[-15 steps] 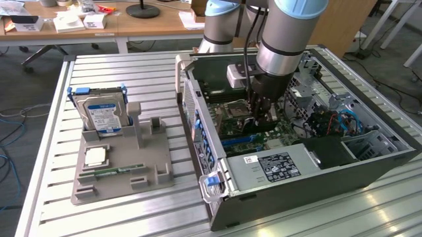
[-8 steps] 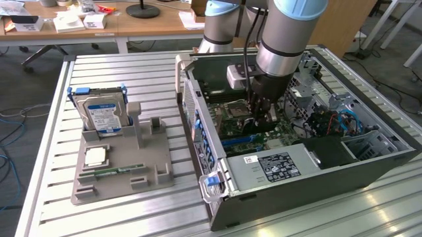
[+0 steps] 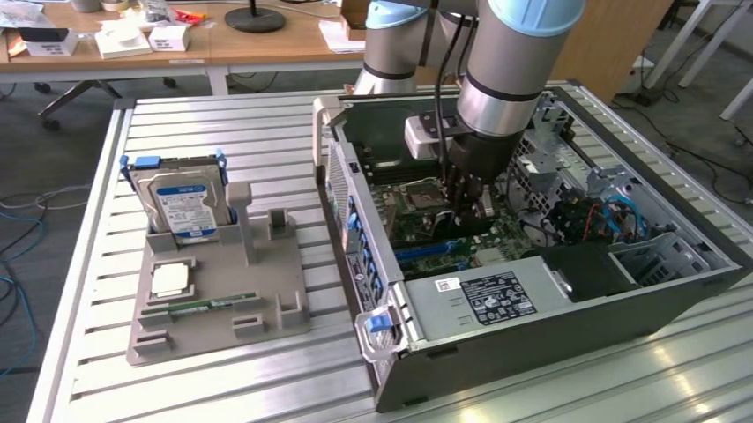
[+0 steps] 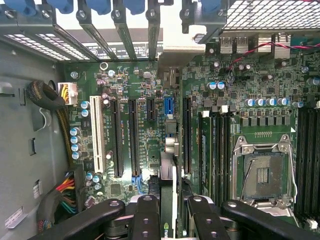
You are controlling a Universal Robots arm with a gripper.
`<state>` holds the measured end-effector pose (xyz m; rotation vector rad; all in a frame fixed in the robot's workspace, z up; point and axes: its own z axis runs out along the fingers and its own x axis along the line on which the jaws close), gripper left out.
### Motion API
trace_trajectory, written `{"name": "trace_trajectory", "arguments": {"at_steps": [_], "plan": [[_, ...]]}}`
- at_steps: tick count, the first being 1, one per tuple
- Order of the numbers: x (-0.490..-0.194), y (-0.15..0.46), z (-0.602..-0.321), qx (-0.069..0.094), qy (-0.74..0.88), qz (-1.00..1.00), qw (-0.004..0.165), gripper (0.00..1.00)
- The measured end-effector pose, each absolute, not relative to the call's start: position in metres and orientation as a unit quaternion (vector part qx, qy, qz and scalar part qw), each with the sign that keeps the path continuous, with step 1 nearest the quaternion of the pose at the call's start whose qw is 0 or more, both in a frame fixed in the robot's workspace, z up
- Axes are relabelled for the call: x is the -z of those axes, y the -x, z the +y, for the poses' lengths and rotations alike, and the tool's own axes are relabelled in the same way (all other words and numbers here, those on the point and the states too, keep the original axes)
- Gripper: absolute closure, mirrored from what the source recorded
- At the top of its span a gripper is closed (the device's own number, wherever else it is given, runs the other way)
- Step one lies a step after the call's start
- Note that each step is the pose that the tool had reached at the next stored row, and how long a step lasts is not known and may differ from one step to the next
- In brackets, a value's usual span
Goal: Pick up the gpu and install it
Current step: 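Insert the gpu into the slot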
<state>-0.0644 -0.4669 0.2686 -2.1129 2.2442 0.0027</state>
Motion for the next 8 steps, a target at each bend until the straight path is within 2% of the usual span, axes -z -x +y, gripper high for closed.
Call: {"name": "trace_trajectory", "arguments": {"at_steps": [8], "plan": [[-0.2685, 0.0659, -0.4669, -0.001, 0.685, 0.728, 0.03, 0.74]]}}
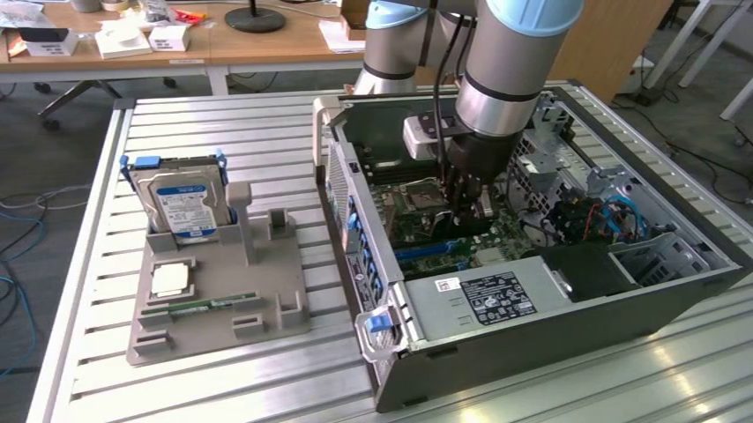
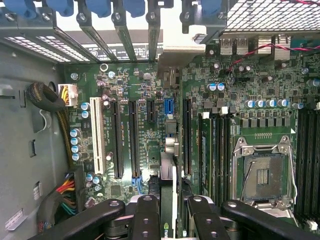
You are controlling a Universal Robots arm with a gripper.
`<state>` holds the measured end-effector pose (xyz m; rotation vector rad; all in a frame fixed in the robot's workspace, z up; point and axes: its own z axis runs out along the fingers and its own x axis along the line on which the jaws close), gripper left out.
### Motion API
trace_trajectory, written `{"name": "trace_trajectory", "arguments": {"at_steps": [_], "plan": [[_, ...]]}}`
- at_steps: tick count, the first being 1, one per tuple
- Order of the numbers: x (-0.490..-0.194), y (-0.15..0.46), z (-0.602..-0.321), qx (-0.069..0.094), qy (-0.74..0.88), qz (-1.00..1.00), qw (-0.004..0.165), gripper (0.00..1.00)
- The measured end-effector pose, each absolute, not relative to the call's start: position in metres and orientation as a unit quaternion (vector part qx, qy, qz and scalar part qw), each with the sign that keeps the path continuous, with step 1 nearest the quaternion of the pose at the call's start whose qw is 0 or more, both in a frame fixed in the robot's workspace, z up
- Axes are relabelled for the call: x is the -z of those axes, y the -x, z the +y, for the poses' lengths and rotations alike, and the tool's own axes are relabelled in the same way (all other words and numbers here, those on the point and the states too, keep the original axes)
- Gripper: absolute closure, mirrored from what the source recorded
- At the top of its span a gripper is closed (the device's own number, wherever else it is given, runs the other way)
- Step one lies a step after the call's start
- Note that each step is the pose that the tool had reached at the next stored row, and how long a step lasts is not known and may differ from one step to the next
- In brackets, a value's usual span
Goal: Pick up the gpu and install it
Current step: 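Insert the gpu into the slot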
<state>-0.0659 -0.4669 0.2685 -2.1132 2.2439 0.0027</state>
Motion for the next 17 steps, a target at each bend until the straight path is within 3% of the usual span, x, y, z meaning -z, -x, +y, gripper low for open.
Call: {"name": "trace_trajectory", "arguments": {"at_steps": [17], "plan": [[-0.2686, 0.0694, -0.4672, -0.001, 0.685, 0.728, 0.03, 0.74]]}}
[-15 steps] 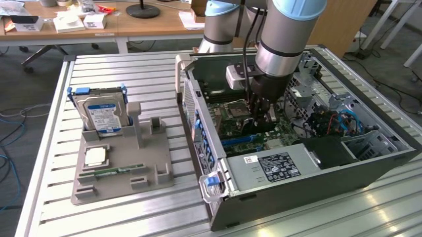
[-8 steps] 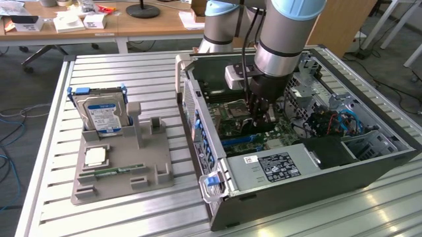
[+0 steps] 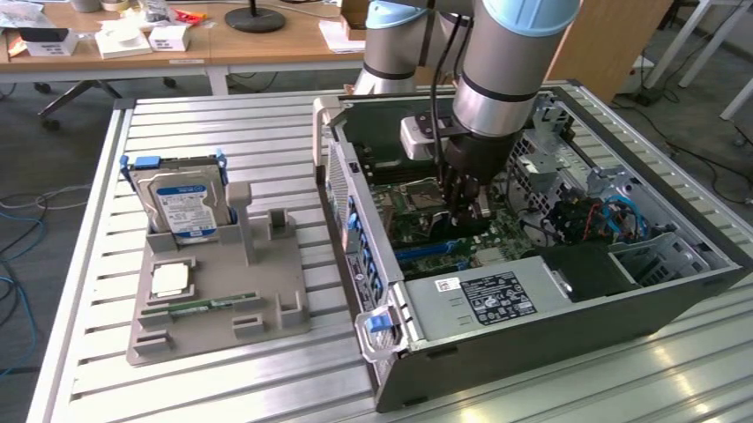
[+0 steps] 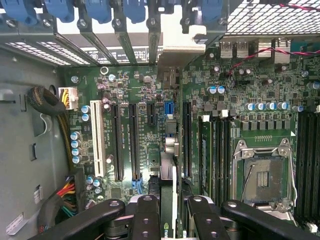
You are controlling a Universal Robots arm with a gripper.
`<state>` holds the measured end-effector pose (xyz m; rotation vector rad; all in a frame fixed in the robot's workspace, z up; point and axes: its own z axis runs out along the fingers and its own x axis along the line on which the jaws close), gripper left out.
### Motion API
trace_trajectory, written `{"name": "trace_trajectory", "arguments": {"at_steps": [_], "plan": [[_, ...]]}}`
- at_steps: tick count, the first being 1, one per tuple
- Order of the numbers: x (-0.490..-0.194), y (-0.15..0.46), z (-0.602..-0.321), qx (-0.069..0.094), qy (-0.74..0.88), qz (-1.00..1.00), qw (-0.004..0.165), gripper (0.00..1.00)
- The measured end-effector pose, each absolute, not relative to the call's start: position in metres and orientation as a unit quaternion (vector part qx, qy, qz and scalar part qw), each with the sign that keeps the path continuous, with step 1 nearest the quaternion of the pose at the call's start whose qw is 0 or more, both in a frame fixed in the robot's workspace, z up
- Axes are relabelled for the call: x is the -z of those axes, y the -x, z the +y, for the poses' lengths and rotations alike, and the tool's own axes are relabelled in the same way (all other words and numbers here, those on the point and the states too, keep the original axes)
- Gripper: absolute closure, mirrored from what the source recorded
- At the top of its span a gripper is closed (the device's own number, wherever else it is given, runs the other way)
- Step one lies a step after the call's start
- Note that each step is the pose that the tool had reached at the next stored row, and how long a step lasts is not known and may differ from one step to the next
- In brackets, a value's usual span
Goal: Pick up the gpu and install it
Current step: 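Insert the gpu into the slot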
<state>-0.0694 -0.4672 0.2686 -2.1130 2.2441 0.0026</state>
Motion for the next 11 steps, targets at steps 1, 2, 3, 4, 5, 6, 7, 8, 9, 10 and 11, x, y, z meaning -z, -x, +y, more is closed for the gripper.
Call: {"name": "trace_trajectory", "arguments": {"at_steps": [1, 2, 3, 4, 5, 6, 7, 8, 9, 10, 11], "plan": [[-0.2685, 0.0695, -0.4673, -0.001, 0.685, 0.728, 0.03, 0.74], [-0.2685, 0.0695, -0.4675, -0.001, 0.685, 0.728, 0.03, 0.74], [-0.2685, 0.0695, -0.4675, -0.001, 0.685, 0.728, 0.03, 0.74], [-0.2685, 0.0695, -0.4675, -0.001, 0.685, 0.728, 0.03, 0.74], [-0.2685, 0.0695, -0.4675, -0.001, 0.685, 0.728, 0.03, 0.74], [-0.2685, 0.0694, -0.4675, -0.001, 0.685, 0.728, 0.03, 0.74], [-0.2686, 0.0694, -0.4675, -0.001, 0.685, 0.728, 0.03, 0.74], [-0.2685, 0.0694, -0.4676, -0.001, 0.685, 0.728, 0.03, 0.74], [-0.2686, 0.0695, -0.4677, -0.001, 0.685, 0.728, 0.03, 0.74], [-0.2686, 0.0695, -0.4677, -0.001, 0.685, 0.728, 0.03, 0.74], [-0.2686, 0.0695, -0.468, -0.001, 0.685, 0.728, 0.03, 0.74]]}}
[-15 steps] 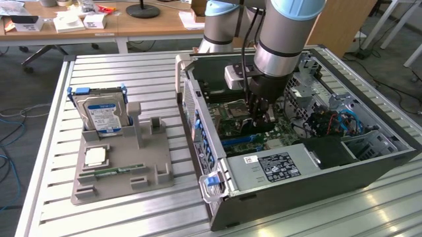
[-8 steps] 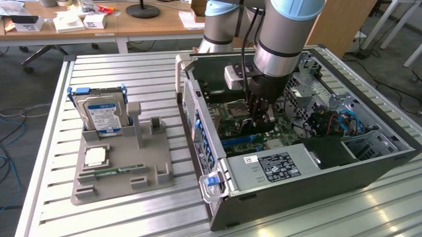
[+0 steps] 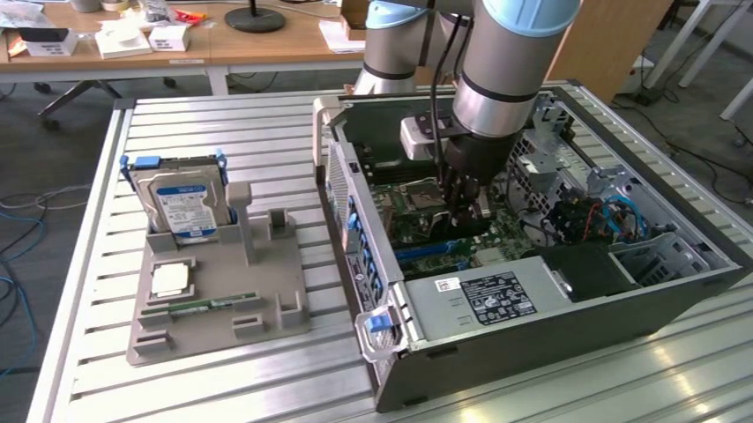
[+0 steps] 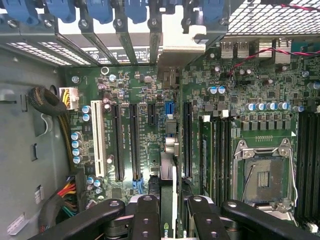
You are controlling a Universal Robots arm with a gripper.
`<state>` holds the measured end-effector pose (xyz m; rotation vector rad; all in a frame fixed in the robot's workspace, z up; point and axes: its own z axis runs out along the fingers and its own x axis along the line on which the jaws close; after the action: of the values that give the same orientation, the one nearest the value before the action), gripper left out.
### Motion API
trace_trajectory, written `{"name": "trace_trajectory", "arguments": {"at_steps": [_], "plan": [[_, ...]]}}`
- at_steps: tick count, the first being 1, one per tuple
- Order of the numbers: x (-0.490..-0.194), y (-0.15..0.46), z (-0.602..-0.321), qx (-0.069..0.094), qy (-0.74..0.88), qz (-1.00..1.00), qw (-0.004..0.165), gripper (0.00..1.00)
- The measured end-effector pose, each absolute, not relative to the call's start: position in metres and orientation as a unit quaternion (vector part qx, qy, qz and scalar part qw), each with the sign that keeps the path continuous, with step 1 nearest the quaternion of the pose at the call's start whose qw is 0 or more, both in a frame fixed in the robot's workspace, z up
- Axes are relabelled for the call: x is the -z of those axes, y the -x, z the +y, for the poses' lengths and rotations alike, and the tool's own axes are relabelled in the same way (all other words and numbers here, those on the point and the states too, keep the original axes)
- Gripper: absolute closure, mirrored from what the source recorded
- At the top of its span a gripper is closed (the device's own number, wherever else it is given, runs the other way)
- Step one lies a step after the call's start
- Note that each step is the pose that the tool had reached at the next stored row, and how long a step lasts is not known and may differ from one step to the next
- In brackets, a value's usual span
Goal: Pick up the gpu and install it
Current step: 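Insert the gpu into the slot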
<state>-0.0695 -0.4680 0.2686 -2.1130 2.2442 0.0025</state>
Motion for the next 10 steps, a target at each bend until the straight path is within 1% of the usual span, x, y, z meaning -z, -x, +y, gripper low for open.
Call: {"name": "trace_trajectory", "arguments": {"at_steps": [10], "plan": [[-0.2686, 0.0694, -0.4702, -0.001, 0.685, 0.728, 0.03, 0.74]]}}
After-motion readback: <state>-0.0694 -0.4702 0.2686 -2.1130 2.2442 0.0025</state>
